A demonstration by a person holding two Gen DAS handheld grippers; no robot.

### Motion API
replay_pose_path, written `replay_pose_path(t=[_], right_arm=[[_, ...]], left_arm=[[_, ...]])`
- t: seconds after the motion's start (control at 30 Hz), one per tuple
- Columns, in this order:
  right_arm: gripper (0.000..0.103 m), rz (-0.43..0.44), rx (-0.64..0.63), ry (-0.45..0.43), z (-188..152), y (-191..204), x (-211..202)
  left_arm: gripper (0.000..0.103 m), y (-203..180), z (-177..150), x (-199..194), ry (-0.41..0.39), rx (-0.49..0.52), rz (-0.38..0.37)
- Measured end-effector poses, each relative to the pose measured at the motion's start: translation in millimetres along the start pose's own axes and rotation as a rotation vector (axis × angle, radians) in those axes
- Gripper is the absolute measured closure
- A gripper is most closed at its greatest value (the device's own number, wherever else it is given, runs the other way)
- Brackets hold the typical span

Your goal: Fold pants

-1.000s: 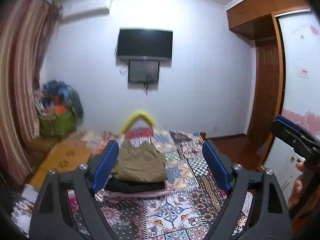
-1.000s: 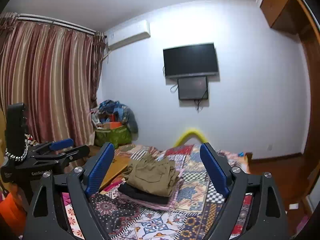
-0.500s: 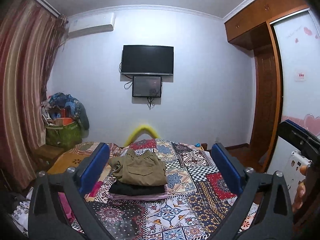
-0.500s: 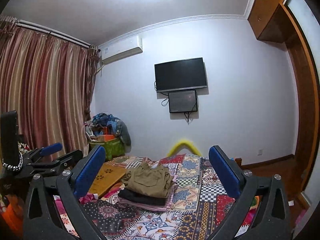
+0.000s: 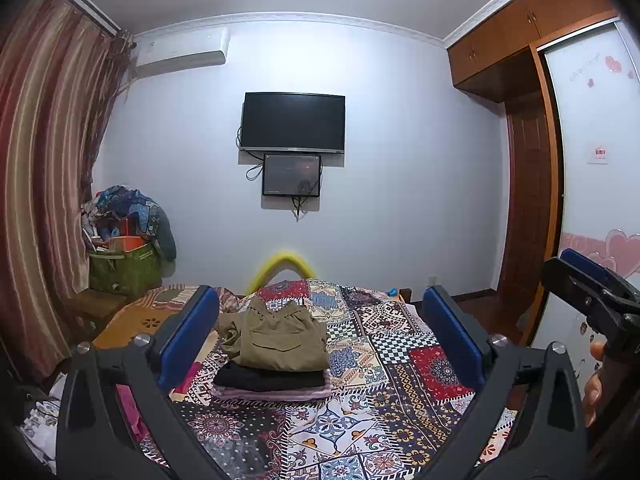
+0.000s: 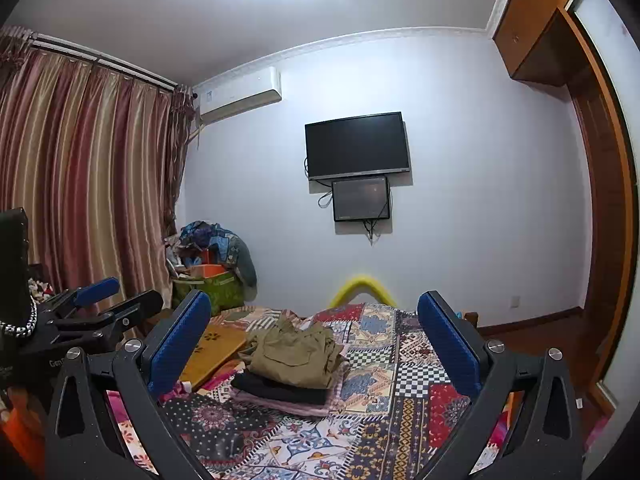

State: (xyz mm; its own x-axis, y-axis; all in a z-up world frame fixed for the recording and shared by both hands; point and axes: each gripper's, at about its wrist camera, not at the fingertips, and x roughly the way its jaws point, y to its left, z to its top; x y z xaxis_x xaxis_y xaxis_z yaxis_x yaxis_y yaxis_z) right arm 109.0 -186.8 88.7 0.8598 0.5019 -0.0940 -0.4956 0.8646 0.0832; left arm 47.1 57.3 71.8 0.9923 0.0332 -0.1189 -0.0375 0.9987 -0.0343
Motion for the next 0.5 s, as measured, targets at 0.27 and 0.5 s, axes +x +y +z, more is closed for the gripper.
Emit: replay_pose_path(t=[0.27,0.5], right_arm=[[0.0,-0.004,-0.007,0.005,-1.8,1.9,-3.3],[0.0,-0.006,-0.01,0.005,-1.6,2.6,-4.0]], left_arm=[[0.0,-1.4,-1.0,1.2,0.003,0.001,-0.003],[0.0,-2.4,-0.9,1.4,0.005,0.003,-0.004]])
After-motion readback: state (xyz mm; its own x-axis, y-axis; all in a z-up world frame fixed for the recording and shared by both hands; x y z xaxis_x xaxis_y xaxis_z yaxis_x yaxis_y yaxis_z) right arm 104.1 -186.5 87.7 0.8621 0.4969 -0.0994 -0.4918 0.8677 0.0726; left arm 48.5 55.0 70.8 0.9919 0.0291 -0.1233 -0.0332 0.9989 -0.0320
